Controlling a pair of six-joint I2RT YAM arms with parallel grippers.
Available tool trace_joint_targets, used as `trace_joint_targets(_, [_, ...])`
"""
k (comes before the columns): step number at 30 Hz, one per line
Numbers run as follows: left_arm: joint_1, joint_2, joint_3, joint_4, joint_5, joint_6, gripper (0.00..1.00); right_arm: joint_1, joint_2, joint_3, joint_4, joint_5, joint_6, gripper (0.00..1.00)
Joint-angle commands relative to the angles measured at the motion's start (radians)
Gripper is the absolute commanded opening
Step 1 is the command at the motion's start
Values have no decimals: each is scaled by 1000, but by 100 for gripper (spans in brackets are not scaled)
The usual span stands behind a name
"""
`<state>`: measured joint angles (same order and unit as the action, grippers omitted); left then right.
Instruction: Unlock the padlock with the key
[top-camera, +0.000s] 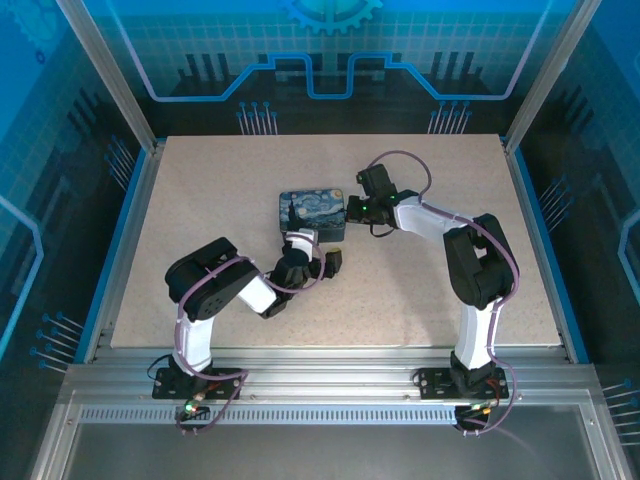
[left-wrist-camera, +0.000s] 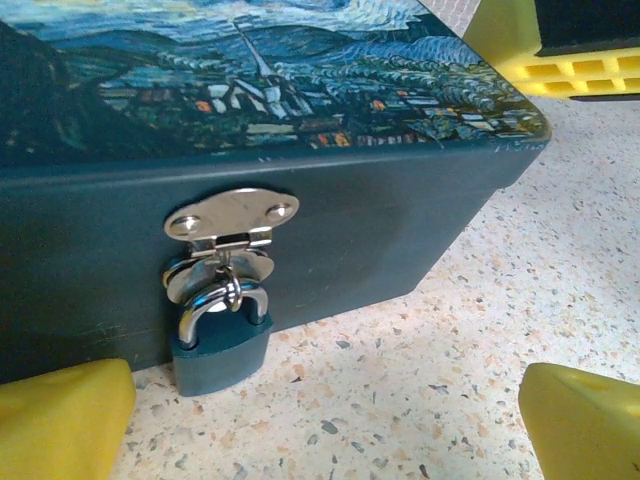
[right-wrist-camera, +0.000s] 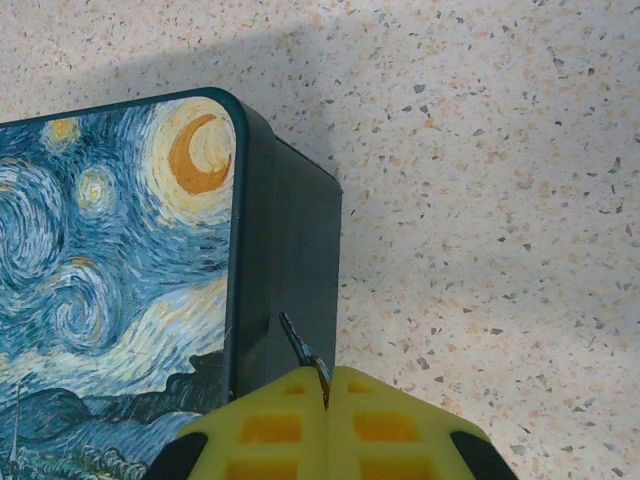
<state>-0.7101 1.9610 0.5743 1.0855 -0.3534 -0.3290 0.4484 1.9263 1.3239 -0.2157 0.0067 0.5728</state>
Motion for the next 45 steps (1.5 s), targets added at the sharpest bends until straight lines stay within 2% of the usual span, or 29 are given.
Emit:
trace_joint_targets(1, [0,4,37,19,46,24,99,22,13,14,11,-14,1,0])
trace_joint_targets(12, [28,29,83,23,180,21,98,35,21,15,21,-31,-10,0])
trace_joint_targets(20, [122,6,28,97,346,-121,91,36,17,-1,32,-29,-10,0])
trace_joint_targets(29, [187,1,12,127,468,-234,86,36,14,-14,44,-29,-4,0])
trace_joint_targets(35, [201,9,19,135,504,-258,79,36,14,-20,49,-27,-5,0])
trace_joint_targets(45, [202,42,39,127,497,-283,67,38,19,-15,47,-32,-5,0])
